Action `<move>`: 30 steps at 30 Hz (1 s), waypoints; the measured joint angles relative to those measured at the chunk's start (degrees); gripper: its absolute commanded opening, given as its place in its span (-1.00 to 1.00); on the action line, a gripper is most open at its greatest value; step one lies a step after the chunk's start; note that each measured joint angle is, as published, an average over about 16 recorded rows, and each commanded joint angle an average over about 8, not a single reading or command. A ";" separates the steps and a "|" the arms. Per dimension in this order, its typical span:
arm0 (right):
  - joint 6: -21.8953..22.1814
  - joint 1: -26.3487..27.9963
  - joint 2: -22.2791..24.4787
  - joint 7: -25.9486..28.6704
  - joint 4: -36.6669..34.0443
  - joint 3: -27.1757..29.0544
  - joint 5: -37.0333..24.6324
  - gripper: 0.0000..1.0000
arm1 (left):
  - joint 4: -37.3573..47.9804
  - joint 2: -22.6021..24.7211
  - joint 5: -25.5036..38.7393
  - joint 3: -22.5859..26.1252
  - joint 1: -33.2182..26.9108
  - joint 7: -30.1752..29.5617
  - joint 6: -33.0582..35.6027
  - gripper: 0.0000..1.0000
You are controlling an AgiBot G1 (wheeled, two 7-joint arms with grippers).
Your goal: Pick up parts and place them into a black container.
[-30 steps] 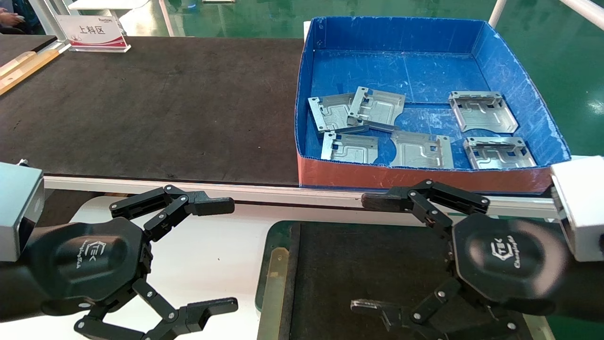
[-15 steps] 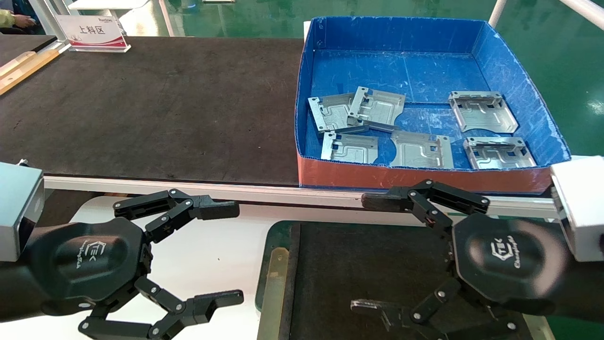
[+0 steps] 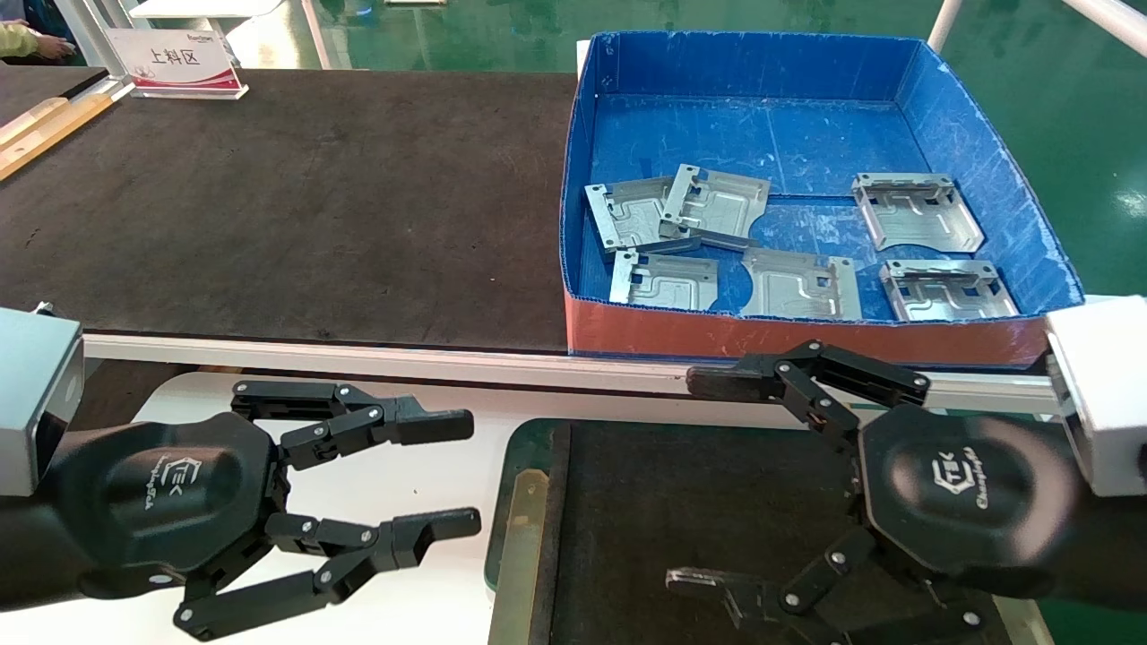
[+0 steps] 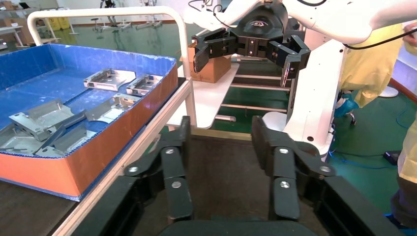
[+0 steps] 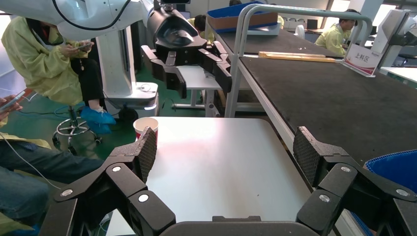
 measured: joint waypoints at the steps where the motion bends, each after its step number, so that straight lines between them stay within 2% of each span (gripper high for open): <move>1: 0.00 0.00 0.00 0.00 0.00 0.00 0.00 1.00 | 0.00 0.00 0.00 0.00 0.00 0.00 0.00 -1.00; 21: 0.00 0.00 0.00 0.00 0.00 0.00 0.00 1.00 | 0.00 0.00 0.00 0.00 0.00 0.00 0.00 -1.00; 22: 0.00 0.00 0.00 0.00 0.00 0.00 0.00 1.00 | 0.00 0.00 0.00 0.00 0.00 0.00 0.00 -0.85; 29: 0.00 0.00 0.00 0.00 0.00 0.00 0.00 1.00 | 0.00 0.00 0.00 0.00 0.00 0.00 0.00 0.90; 30: 0.00 -0.01 0.00 0.01 0.01 0.01 0.00 1.00 | 0.00 0.00 0.00 0.00 0.00 0.00 0.00 1.00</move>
